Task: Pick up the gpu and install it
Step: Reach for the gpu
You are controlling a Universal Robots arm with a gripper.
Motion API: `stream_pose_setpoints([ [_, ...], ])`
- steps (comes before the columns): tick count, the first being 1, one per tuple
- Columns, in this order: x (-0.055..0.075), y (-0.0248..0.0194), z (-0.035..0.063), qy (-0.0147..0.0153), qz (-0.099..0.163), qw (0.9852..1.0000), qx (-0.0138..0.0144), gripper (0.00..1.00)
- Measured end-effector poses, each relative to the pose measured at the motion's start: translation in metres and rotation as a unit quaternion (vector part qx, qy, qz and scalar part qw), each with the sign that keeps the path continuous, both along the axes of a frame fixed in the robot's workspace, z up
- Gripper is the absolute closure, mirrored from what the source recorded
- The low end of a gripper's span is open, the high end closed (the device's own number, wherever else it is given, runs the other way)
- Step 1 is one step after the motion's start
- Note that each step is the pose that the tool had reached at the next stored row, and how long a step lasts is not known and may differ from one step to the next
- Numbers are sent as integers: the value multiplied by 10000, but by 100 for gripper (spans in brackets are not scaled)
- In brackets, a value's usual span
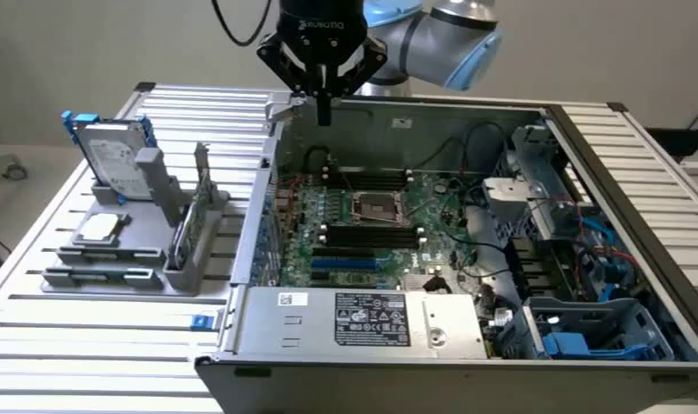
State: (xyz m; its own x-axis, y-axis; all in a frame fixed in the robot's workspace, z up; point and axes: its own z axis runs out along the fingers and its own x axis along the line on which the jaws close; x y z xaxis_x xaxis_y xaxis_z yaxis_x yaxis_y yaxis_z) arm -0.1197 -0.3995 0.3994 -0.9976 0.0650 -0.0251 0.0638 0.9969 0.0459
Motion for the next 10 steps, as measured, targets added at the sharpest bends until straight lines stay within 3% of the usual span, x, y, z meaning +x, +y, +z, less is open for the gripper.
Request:
stream_pose_setpoints([
  [10,0,0,0,0,0,10000,0,89],
])
